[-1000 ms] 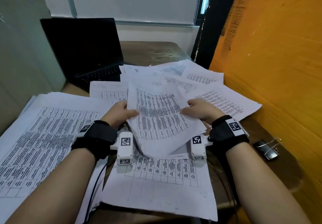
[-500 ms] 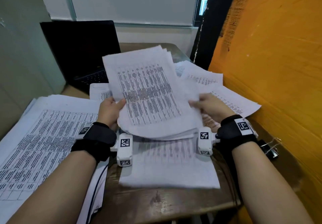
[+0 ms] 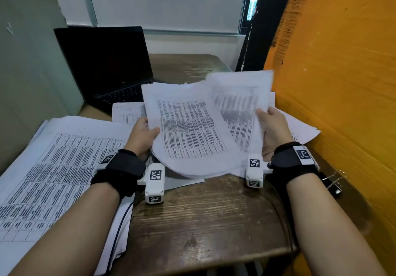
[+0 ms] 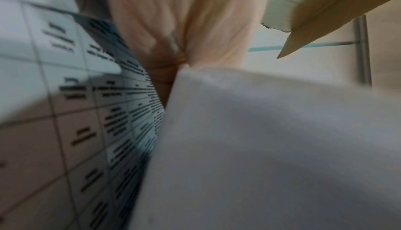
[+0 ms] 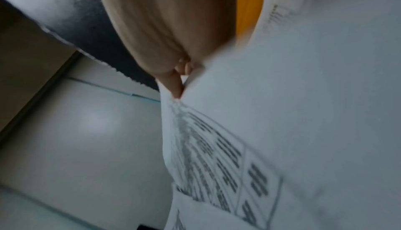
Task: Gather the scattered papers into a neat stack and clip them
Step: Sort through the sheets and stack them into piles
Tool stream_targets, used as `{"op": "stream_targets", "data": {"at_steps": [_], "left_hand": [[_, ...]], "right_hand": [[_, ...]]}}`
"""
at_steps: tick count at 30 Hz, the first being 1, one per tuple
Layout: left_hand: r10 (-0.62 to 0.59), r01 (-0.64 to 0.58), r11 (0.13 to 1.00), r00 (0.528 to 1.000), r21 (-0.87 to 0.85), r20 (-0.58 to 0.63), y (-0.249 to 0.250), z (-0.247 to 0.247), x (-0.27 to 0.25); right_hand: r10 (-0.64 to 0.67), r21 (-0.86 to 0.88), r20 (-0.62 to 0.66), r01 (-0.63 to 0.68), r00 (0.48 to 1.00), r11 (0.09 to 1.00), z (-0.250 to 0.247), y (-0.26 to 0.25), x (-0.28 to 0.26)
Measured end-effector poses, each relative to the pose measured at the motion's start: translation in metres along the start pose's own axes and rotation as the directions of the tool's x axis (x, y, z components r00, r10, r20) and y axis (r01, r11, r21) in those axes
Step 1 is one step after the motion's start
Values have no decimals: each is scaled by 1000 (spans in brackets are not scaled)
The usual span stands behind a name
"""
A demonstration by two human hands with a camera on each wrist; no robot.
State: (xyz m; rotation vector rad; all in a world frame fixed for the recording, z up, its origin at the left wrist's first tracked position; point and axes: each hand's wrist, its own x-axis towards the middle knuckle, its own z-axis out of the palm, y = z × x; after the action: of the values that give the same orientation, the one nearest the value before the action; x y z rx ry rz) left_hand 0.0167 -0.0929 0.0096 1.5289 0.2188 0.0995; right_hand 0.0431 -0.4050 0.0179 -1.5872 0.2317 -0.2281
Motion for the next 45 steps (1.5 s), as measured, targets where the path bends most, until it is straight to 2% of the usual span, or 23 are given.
{"op": "stream_targets", "data": {"at_steps": [2, 5, 6, 8, 10, 11, 13, 15, 18, 20, 22, 25, 29, 31, 33, 34, 35, 36, 38, 40, 41, 43, 45], "left_hand": [[14, -15, 999, 1000, -40, -23, 0, -3, 1], [-12, 11, 1000, 998, 22, 63, -5, -6, 3], [0, -5, 998, 997, 66, 77, -7, -6, 5], [73, -77, 984, 997, 159, 35, -8, -7, 4], [111, -102, 969, 993, 223, -31, -5, -8, 3], [108, -96, 969, 993, 230, -39, -6, -8, 3], [106, -99, 969, 994, 227, -19, -6, -7, 3], [102, -98, 961, 995, 258, -2, -7, -7, 2], [74, -79, 969, 997, 234, 33, -8, -8, 1], [47, -58, 967, 998, 249, 48, -10, -8, 3], [22, -38, 945, 998, 326, 53, -12, -7, 7], [-6, 6, 900, 1000, 435, -1, -8, -4, 7], [-176, 161, 965, 983, 206, 57, -7, -4, 10], [-159, 134, 971, 980, 198, 118, -10, -6, 11], [-127, 85, 959, 981, 270, 144, -12, -6, 12], [-115, 71, 957, 983, 282, 143, -13, -5, 13], [-106, 61, 958, 983, 281, 147, -13, -5, 14], [-98, 55, 961, 984, 272, 146, -15, -6, 16], [-90, 55, 963, 988, 263, 126, -15, -7, 16], [-95, 63, 969, 988, 240, 124, -13, -6, 14], [-97, 64, 970, 986, 233, 132, -12, -5, 13], [-90, 54, 967, 987, 248, 135, -11, -2, 11], [-83, 47, 963, 989, 264, 127, -11, -1, 10]], "right_hand": [[118, -4, 57, -118, 991, 993, -8, 4, 1], [236, -261, 239, -172, 942, 950, -3, 12, 1], [205, -337, 217, -124, 955, 933, 1, 13, 1], [-15, -452, 15, 20, 1000, 892, 1, 8, 2], [-234, -313, -285, 141, 929, 939, -5, -2, 3], [-261, -148, -409, 218, 875, 965, -9, -8, 1], [-207, 140, -541, 330, 815, 934, -20, -15, 3], [-110, 293, -558, 320, 822, 901, -24, -17, 4], [-92, 357, -424, 260, 901, 897, -15, -16, 2], [-167, 191, -226, 212, 960, 958, -4, -14, -5], [-143, -73, -3, 143, 990, 987, 10, -13, -16], [1, -349, 243, 86, 970, 933, 23, -8, -25], [178, -440, 335, -13, 925, 898, 36, -1, -27], [216, -437, 391, -27, 895, 899, 40, -3, -29], [166, -387, 283, -46, 945, 921, 33, -5, -24], [113, -412, 118, -55, 987, 910, 24, -7, -19], [70, -448, -79, -98, 994, 889, 10, -7, -12], [52, -484, -249, -171, 967, 858, -5, -8, -6], [116, -483, -448, -349, 887, 803, -38, -5, 2], [246, -438, -504, -490, 828, 754, -63, 4, 15], [284, -432, -489, -512, 825, 742, -72, 7, 17], [240, -423, -447, -441, 861, 791, -76, 10, 18], [116, -305, -439, -269, 891, 914, -69, 8, 18]]}}
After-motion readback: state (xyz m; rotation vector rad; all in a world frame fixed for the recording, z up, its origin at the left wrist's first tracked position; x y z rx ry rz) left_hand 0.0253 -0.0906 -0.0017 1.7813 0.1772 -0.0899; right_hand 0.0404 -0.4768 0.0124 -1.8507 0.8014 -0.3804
